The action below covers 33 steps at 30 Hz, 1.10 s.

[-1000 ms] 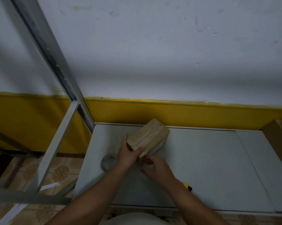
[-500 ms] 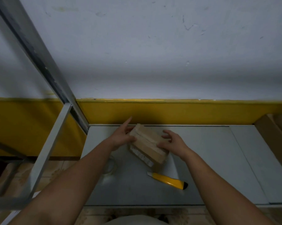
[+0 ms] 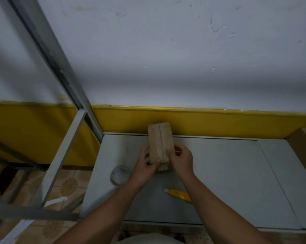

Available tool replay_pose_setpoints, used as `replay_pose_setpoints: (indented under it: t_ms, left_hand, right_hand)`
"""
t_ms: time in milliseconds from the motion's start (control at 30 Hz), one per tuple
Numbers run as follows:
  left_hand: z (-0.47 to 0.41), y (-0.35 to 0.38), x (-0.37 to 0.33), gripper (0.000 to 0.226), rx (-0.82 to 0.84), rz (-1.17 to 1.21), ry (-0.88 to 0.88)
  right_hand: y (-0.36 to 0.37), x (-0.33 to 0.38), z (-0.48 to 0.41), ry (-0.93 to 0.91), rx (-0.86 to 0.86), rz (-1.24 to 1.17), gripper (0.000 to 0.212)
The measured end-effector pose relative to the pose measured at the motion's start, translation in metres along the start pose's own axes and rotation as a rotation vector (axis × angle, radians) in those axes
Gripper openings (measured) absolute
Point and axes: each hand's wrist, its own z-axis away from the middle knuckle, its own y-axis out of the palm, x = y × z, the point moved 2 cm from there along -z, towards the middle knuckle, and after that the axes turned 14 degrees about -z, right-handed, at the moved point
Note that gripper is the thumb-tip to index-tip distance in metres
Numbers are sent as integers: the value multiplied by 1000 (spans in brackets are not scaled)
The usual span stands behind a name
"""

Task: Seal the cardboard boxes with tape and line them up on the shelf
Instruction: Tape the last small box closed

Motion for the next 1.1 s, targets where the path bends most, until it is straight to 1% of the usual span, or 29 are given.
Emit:
replay_pose_setpoints:
  t_ms: [67, 133, 200, 267, 333, 367, 433, 500, 533, 567, 633, 667, 700, 767, 800, 833, 900, 933, 967, 1000, 1033, 1100]
  left_hand:
    - [-9, -8, -5, 68, -45, -45, 45]
    - [-18, -15, -10, 67, -48, -95, 80]
    - [-25, -21, -12, 70, -19, -126, 84]
    - [-30, -25, -16, 73, 28, -186, 92]
    - [-32, -29, -18, 74, 71, -214, 111]
    - [-30, -33, -16, 75, 66, -211, 82]
    - [-21, -49, -4, 78, -35, -294, -27]
    - [-3, -68, 18, 67, -160, -442, -51]
    - [6, -76, 33, 61, -186, -508, -43]
    - [15, -81, 47, 57, -171, -580, -38]
    - [28, -84, 74, 54, -57, -741, -52]
    - [30, -83, 86, 51, -5, -825, -69]
    - [31, -82, 95, 45, 22, -910, -73]
    - [30, -81, 100, 26, 12, -1068, 5]
    - [30, -83, 99, 21, -5, -1107, 60]
    - [31, -84, 96, 20, -11, -1107, 115]
    - [40, -90, 86, 22, -30, -1019, 205]
    - [46, -93, 79, 26, -23, -954, 245]
    - [52, -95, 71, 34, -7, -897, 297]
    - [59, -97, 65, 44, 15, -854, 352]
    - [67, -98, 56, 45, 33, -812, 399]
    - [80, -98, 37, 32, 45, -735, 477]
  right_hand:
    - [9, 4, -4, 9, 101, -8, 29]
    - [13, 6, -8, 8, 197, -16, 34]
    - [13, 4, -13, -10, 247, -3, 41]
    - [12, 2, -14, -21, 270, 2, 42]
    - [11, 2, -12, -14, 269, -17, 40]
    - [11, 3, -9, -2, 261, -25, 40]
    - [7, 3, 0, 43, 222, -27, 48]
    - [-3, 1, 12, 64, 134, 50, 57]
    - [-9, -1, 20, 28, 98, 85, 52]
    - [-15, -2, 29, -33, 75, 107, 42]
    - [-22, -5, 46, -137, 64, 141, 20]
    - [-23, -5, 54, -144, 82, 155, 17]
    - [-23, -7, 61, -127, 115, 170, 19]
    - [-20, -9, 72, -58, 206, 184, 19]
    - [-17, -10, 76, -19, 253, 183, 17]
    - [-15, -10, 79, 17, 298, 182, 16]
    - [-7, -6, 81, 57, 387, 184, 12]
    - [-3, -1, 81, 48, 427, 189, 8]
    - [1, 5, 80, 25, 460, 189, 7]
    - [5, 12, 78, -4, 484, 189, 16]
    - [10, 20, 77, -20, 508, 182, 31]
    - [20, 38, 74, 10, 577, 157, 61]
